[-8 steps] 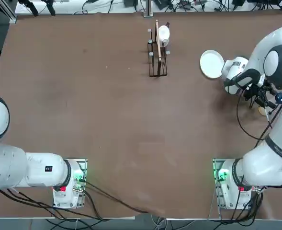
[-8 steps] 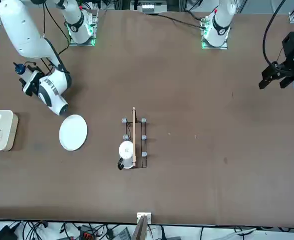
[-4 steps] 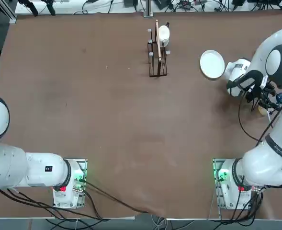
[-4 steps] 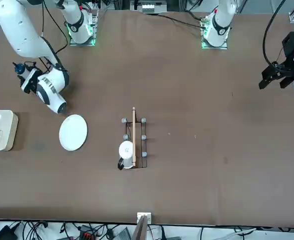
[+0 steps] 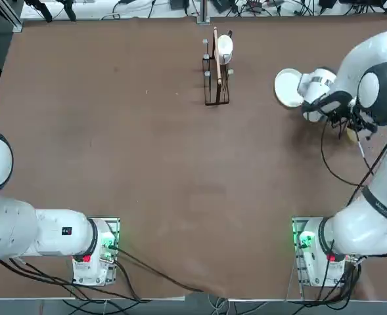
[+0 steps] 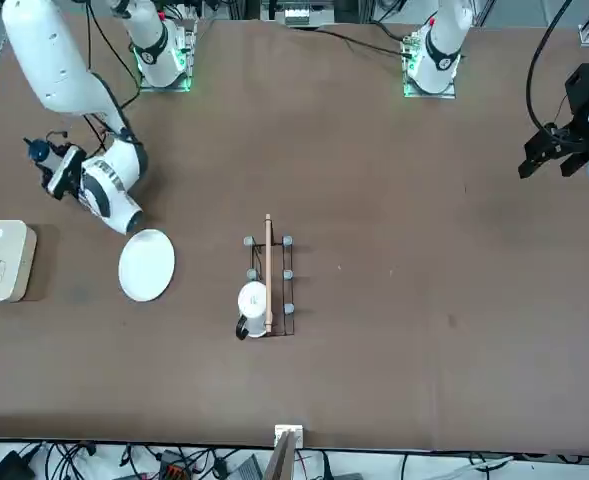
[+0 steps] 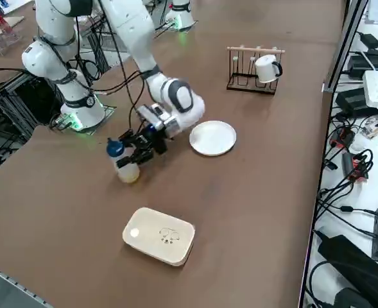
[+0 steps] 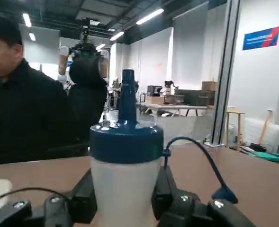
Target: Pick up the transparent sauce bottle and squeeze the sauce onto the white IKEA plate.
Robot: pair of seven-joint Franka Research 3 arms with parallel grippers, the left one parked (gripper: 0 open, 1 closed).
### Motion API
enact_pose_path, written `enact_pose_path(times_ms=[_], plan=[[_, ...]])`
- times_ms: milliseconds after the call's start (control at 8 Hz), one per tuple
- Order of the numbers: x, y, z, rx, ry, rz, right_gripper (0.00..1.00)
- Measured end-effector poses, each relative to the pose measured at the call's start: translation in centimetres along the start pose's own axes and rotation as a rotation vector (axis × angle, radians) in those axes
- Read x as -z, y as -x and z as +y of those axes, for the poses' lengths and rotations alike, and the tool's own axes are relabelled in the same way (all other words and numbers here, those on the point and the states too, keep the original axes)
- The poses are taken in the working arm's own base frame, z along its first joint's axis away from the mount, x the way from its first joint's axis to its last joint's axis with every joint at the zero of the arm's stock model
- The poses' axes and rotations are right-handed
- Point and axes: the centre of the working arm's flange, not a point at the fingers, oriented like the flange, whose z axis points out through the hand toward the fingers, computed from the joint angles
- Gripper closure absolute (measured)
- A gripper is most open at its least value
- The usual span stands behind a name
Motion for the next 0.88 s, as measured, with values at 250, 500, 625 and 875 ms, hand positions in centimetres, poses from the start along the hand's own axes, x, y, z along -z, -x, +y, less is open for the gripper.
enact_pose_path(times_ms=[250, 500, 625, 875], plan=[[5.6, -5.1, -2.2, 0.058, -0.01, -0.095, 0.48], [11.6, -9.8, -4.4, 0.153, -0.046, -0.239, 0.48], [15.3, -11.4, -4.4, 0.212, -0.086, -0.307, 0.48], [22.2, -12.2, -3.3, 0.305, -0.184, -0.429, 0.48]])
